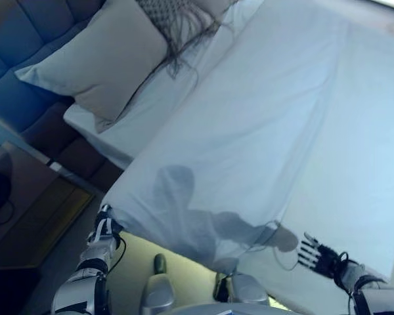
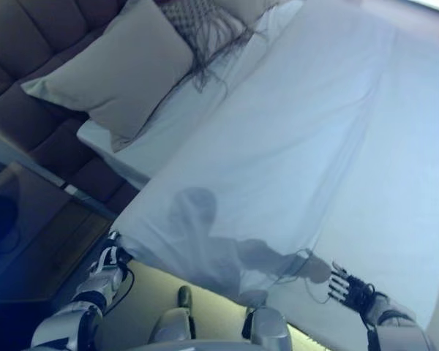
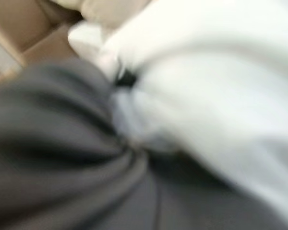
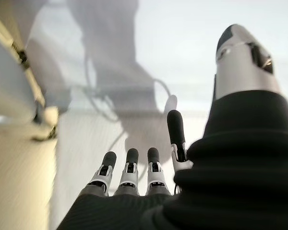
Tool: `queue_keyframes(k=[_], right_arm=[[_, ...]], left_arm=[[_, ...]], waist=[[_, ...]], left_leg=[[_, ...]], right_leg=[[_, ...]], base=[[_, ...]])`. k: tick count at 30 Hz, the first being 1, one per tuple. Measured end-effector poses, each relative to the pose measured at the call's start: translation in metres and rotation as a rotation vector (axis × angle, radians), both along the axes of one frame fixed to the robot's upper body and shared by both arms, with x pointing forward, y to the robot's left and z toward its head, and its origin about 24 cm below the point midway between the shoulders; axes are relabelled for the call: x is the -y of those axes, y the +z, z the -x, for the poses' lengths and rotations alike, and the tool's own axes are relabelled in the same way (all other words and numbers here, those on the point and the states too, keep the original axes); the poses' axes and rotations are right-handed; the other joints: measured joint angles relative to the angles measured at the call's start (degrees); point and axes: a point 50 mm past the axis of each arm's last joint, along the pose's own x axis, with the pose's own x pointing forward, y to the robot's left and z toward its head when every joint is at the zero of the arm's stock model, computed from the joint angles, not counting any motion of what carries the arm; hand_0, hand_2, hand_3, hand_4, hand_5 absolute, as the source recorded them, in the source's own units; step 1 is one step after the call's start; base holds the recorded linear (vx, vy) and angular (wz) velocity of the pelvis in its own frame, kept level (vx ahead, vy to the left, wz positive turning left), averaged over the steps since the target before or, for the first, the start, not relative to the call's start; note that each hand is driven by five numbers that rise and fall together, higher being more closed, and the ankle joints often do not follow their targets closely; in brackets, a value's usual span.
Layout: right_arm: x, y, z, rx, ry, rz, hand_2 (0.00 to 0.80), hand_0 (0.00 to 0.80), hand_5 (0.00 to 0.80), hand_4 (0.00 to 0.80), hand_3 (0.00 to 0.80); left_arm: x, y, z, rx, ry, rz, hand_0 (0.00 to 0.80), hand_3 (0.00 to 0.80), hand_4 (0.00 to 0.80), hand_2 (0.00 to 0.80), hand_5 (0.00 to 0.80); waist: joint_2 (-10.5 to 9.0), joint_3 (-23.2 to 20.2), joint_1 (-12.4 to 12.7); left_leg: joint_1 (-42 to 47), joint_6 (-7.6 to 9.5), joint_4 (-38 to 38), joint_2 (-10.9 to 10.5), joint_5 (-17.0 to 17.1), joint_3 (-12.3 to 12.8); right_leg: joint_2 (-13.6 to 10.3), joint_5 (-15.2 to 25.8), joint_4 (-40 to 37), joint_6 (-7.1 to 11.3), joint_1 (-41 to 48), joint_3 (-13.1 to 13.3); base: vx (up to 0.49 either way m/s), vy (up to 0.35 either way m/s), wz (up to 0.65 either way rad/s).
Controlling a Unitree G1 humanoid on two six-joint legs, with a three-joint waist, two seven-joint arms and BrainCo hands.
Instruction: Make the bed neatly
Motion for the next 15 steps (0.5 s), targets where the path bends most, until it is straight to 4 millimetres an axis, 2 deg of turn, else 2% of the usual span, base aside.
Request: queue_keyframes(k=[1, 2, 4, 6, 9, 12, 14, 15], right_arm=[[0.000, 0.002, -0.004, 0.017, 0.008, 0.004, 0.000, 0.000, 0.000, 0.000, 0.000], [-0.001, 0.004, -0.007, 0.031, 0.013, 0.007, 0.000, 0.000, 0.000, 0.000, 0.000], [-0.001, -0.003, 0.003, -0.006, -0.002, 0.000, 0.000, 0.000, 0.000, 0.000, 0.000], [-0.002, -0.004, 0.005, -0.017, -0.010, 0.002, 0.000, 0.000, 0.000, 0.000, 0.000], [-0.007, -0.002, -0.005, -0.021, 0.023, 0.019, 0.000, 0.000, 0.000, 0.000, 0.000], [-0.011, 0.004, -0.020, 0.004, 0.047, 0.030, 0.000, 0.000, 0.000, 0.000, 0.000], [-0.011, 0.007, -0.024, 0.009, 0.050, 0.025, 0.000, 0.000, 0.000, 0.000, 0.000], [-0.011, 0.006, -0.023, 0.010, 0.052, 0.021, 0.000, 0.000, 0.000, 0.000, 0.000]], left_arm=[[0.000, -0.002, 0.003, -0.010, -0.002, 0.006, 0.800, 0.800, 0.800, 0.800, 0.800], [0.000, -0.003, 0.004, -0.016, -0.004, 0.011, 0.800, 0.800, 0.800, 0.800, 0.800], [0.001, -0.001, 0.001, -0.007, -0.024, 0.025, 0.800, 0.800, 0.800, 0.800, 0.800], [0.003, 0.002, -0.004, 0.005, -0.043, 0.042, 0.800, 0.800, 0.800, 0.800, 0.800], [0.008, 0.004, -0.009, 0.015, -0.046, 0.060, 0.800, 0.800, 0.800, 0.800, 0.800], [0.015, 0.005, -0.013, 0.023, -0.043, 0.088, 0.800, 0.800, 0.800, 0.800, 0.800], [0.018, 0.006, -0.017, 0.034, -0.043, 0.086, 0.800, 0.800, 0.800, 0.800, 0.800], [0.019, 0.008, -0.019, 0.041, -0.046, 0.086, 0.800, 0.800, 0.800, 0.800, 0.800]], waist=[[0.20, 0.0, -0.2], [0.44, 0.1, -0.2], [0.10, 0.1, -0.3], [0.20, 0.1, -0.3], [0.97, 0.7, -0.3], [1.55, 1.6, 0.0], [1.09, 1.8, 1.3], [1.24, 1.8, 1.4]], left_leg=[[0.5, 0.69, 0.4, -0.3, -1.2, 0.6], [1.1, 3.15, 0.2, -1.1, -2.2, 1.2], [1.6, 4.44, -1.1, -3.3, -1.4, 1.5], [2.0, 5.37, -2.6, -4.8, -0.8, 1.9], [1.7, 6.20, -2.0, -6.0, -1.3, 2.2], [0.5, 6.29, 0.0, -5.8, -2.4, 2.3], [-0.5, 5.72, 1.0, -5.3, -2.6, 2.1], [-1.3, 5.10, 1.1, -4.4, -2.2, 1.2]], right_leg=[[-0.8, 0.3, -0.1, 0.71, 0.3, -0.1], [-1.5, 0.7, -0.1, 1.83, 0.7, 0.1], [-3.2, 1.7, -1.5, 3.35, 1.1, 0.7], [-4.2, 2.8, -3.3, 4.27, 1.5, 0.9], [-4.9, 3.2, -2.2, 4.52, 0.9, 0.8], [-5.7, 1.1, 3.8, 4.25, -2.0, 0.6], [-5.0, -1.1, 3.9, 4.26, -2.2, 0.3], [-3.5, -1.6, 2.9, 3.96, -1.8, 0.5]], base=[[-0.127, 0.247, -0.42], [-0.148, 0.244, -0.26], [-0.186, 0.258, -0.01], [-0.247, 0.291, 0.05], [-0.238, 0.261, 0.01], [-0.137, 0.045, 0.03], [-0.081, -0.146, 0.11], [-0.070, -0.163, 0.32]])
